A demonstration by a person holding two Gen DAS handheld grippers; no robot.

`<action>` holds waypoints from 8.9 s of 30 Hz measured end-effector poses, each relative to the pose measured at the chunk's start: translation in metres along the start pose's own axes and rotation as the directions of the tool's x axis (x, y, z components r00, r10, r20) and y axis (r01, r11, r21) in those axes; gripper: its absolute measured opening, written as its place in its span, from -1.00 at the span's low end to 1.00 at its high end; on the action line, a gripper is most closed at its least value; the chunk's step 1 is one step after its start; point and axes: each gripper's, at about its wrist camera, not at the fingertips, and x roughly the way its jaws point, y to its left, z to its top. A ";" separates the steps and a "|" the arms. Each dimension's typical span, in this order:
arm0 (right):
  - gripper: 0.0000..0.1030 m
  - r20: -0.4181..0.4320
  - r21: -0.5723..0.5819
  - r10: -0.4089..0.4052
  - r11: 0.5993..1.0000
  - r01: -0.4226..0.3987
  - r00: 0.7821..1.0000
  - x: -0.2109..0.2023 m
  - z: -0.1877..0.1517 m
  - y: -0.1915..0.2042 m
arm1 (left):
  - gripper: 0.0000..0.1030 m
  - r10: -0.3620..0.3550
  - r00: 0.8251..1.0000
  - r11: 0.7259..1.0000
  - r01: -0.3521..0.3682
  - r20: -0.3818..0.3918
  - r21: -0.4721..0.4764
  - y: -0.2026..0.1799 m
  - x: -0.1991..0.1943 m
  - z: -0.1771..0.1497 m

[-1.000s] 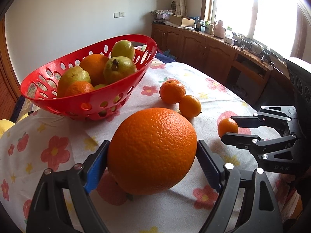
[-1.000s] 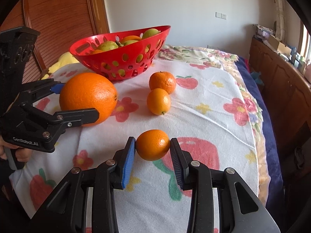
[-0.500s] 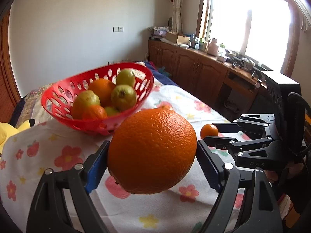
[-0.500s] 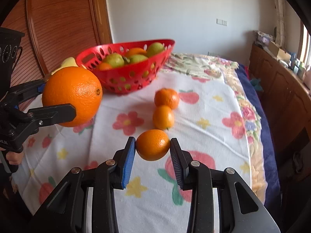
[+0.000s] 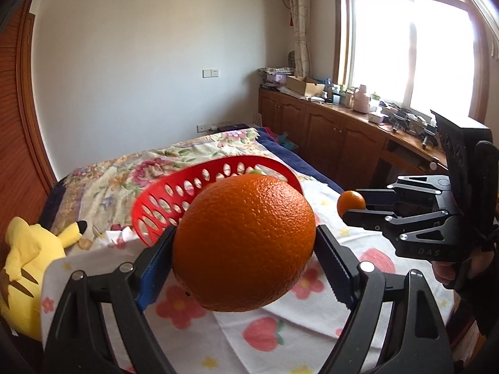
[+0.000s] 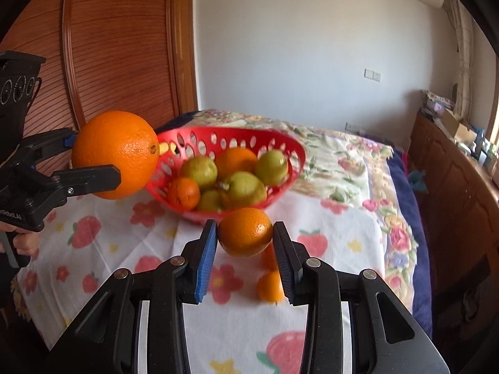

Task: Organize fruits
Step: 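Grasp and lift large orange with left tool while right tool carries tangerine toward basket, then lower large orange in left tool into basket while right tool lowers tangerine there, then open left tool to release large orange while right tool releases tangerine, then withdraw both open tools from the red basket, then move right tool around a tangerine while left tool approaches the other tangerine, then close right tool on its tangerine while left tool grasps the other tangerine, then carry tangerine in left tool over basket while right tool carries its tangerine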

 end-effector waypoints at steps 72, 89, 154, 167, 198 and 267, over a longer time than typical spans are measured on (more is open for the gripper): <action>-0.21 -0.067 -0.045 0.114 0.992 -0.117 0.991 0.094 0.015 0.026 | 0.67 0.172 0.983 0.984 -0.175 -0.068 -0.039 0.057 0.097 0.008; -0.20 0.004 0.046 0.050 0.998 -0.051 0.999 0.032 -0.003 0.016 | 0.68 0.140 0.989 0.990 -0.140 0.043 -0.014 0.014 0.032 -0.010; -0.31 -0.156 0.184 -0.064 0.979 0.093 0.986 0.037 -0.079 -0.028 | 0.68 -0.006 0.999 1.000 0.007 -0.048 0.018 -0.054 0.051 -0.077; -0.31 -0.061 0.218 -0.025 0.975 0.038 0.998 -0.007 -0.089 -0.049 | 0.60 -0.062 0.992 0.996 0.069 -0.110 0.053 -0.111 0.070 -0.045; -0.30 -0.065 0.188 0.033 0.982 -0.020 0.997 -0.008 -0.098 -0.067 | 0.03 0.023 0.966 0.997 -0.005 -0.256 0.072 -0.140 0.165 -0.037; -0.30 -0.044 0.006 0.115 0.993 -0.115 0.992 0.099 0.036 0.037 | -0.16 0.133 0.990 0.989 -0.136 -0.046 -0.066 0.026 0.054 -0.027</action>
